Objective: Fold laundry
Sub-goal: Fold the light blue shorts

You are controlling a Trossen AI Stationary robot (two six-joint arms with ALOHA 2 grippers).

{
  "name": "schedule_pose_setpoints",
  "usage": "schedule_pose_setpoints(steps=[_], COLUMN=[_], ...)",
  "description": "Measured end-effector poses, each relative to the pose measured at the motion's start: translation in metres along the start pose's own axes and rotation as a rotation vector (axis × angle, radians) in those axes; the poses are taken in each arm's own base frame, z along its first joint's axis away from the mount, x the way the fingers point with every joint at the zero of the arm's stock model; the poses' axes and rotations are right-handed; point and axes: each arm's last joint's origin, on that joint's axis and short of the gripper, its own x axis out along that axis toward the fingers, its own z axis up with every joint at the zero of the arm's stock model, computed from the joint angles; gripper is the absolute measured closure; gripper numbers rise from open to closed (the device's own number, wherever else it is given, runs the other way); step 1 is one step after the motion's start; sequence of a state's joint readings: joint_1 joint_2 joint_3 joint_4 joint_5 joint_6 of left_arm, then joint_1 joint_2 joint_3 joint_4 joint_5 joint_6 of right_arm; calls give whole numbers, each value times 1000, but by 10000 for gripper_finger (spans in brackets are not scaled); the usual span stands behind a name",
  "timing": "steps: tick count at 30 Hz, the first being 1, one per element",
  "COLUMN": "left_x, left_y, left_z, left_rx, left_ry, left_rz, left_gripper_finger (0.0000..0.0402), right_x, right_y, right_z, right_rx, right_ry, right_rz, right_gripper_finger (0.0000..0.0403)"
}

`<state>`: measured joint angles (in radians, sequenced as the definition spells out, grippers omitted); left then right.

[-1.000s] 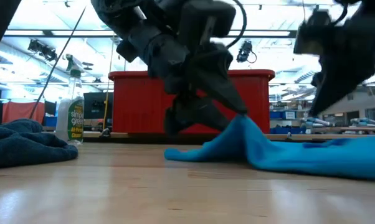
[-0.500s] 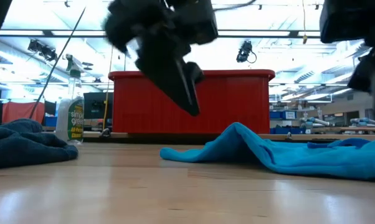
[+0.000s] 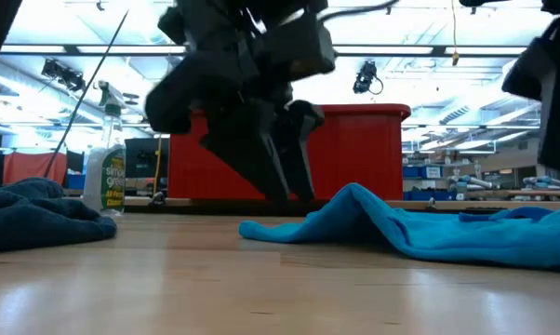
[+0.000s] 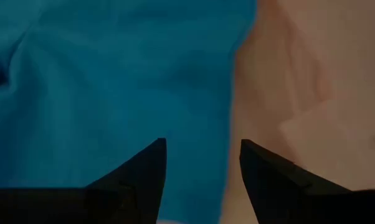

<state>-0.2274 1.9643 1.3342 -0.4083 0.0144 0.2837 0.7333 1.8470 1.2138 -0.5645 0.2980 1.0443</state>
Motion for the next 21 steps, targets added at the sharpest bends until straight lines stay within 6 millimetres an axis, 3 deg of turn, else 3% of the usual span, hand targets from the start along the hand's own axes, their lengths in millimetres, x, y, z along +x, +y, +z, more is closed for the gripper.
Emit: schedule_pose_setpoints(steps=[6, 11, 15, 21], left_x=[11, 20, 30, 38], left_y=[8, 13, 11, -7], left_z=[-9, -17, -17, -14], left_rx=[-27, -89, -155, -226], left_ry=[44, 74, 63, 47], left_rz=[-11, -83, -118, -262], left_gripper_finger=[229, 269, 313, 391], right_x=[21, 32, 31, 28], right_y=[0, -2, -6, -6], right_z=[-9, -11, -15, -23], right_rx=[-3, 40, 114, 121], right_ry=[-2, 40, 110, 151], right_rz=[-67, -84, -106, -130], right_gripper_finger=[242, 242, 275, 361])
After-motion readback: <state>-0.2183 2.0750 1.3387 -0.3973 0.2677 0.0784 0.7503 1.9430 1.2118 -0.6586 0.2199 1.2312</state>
